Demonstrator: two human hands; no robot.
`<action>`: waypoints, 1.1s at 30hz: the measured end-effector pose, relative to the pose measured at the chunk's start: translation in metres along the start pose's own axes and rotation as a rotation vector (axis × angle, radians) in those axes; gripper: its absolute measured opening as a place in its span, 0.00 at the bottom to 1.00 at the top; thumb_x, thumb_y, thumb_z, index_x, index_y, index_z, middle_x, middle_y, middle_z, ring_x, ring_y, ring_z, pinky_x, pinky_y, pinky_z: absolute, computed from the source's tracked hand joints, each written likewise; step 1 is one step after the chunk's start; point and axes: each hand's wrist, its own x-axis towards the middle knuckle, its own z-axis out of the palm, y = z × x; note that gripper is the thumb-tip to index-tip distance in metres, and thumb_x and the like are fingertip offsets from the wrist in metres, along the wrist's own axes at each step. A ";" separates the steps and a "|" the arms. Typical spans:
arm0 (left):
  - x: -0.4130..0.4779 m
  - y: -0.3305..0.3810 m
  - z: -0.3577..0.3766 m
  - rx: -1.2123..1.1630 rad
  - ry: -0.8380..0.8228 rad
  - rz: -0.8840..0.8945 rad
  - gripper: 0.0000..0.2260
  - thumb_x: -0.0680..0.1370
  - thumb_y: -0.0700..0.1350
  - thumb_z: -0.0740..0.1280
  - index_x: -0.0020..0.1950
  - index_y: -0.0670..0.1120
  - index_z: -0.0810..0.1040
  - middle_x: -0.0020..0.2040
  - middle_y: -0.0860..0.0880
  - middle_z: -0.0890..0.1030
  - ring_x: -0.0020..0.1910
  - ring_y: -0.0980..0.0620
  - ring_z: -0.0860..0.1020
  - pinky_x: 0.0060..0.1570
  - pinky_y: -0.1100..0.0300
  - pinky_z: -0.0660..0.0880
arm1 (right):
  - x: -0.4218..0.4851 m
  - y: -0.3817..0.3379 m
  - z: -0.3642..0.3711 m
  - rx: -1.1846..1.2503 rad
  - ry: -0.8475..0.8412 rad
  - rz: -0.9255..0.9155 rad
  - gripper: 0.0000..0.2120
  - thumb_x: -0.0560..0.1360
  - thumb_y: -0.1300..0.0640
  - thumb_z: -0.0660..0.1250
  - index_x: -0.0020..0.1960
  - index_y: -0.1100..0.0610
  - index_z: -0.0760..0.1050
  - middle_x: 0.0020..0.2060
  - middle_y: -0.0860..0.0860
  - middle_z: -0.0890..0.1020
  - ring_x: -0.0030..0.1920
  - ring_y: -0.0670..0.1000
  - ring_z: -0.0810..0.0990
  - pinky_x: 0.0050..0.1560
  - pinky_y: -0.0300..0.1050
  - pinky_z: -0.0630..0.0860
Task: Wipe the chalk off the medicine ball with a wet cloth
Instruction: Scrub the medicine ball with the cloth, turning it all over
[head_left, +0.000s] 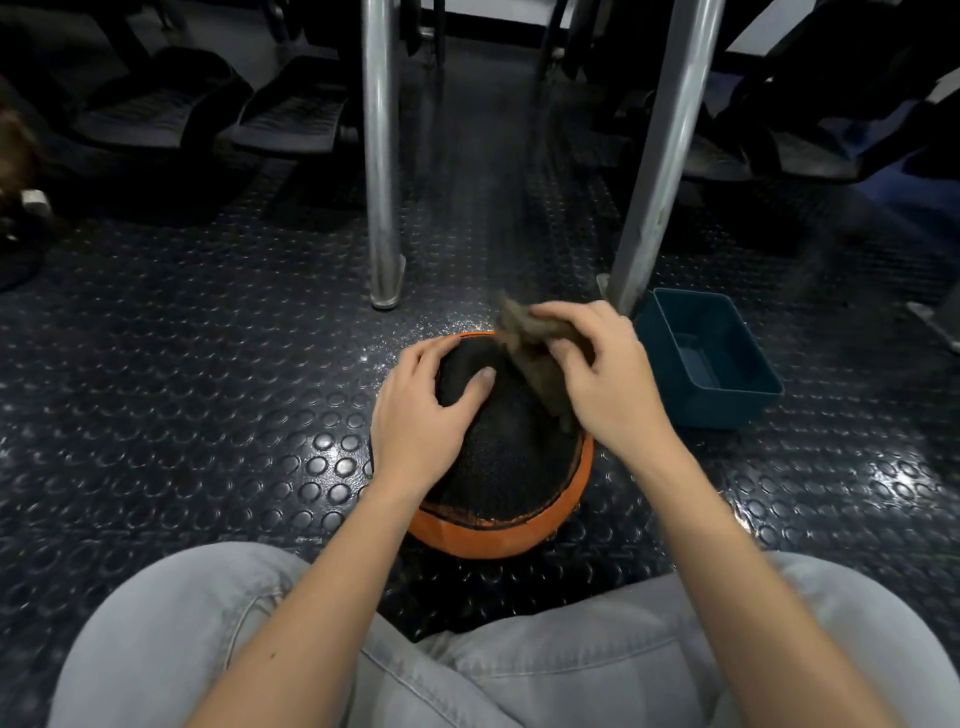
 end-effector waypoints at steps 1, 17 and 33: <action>0.001 -0.002 0.000 -0.010 0.010 0.004 0.29 0.69 0.68 0.58 0.65 0.55 0.74 0.62 0.59 0.72 0.63 0.56 0.71 0.62 0.54 0.68 | -0.004 -0.006 0.003 -0.016 -0.056 -0.055 0.16 0.75 0.65 0.62 0.58 0.51 0.78 0.50 0.50 0.76 0.50 0.50 0.70 0.53 0.35 0.63; 0.016 -0.013 -0.032 -0.118 -0.551 0.060 0.42 0.52 0.67 0.72 0.63 0.73 0.59 0.71 0.66 0.55 0.75 0.58 0.53 0.74 0.47 0.53 | -0.016 0.001 -0.002 -0.028 -0.211 -0.198 0.18 0.70 0.64 0.62 0.53 0.48 0.81 0.47 0.48 0.71 0.49 0.51 0.69 0.55 0.42 0.65; 0.014 -0.006 -0.032 0.040 -0.511 -0.003 0.50 0.49 0.72 0.67 0.68 0.70 0.51 0.74 0.63 0.53 0.72 0.59 0.50 0.74 0.47 0.47 | 0.000 0.043 -0.009 -0.071 -0.139 0.160 0.16 0.75 0.69 0.62 0.55 0.52 0.79 0.48 0.50 0.72 0.55 0.55 0.72 0.57 0.37 0.64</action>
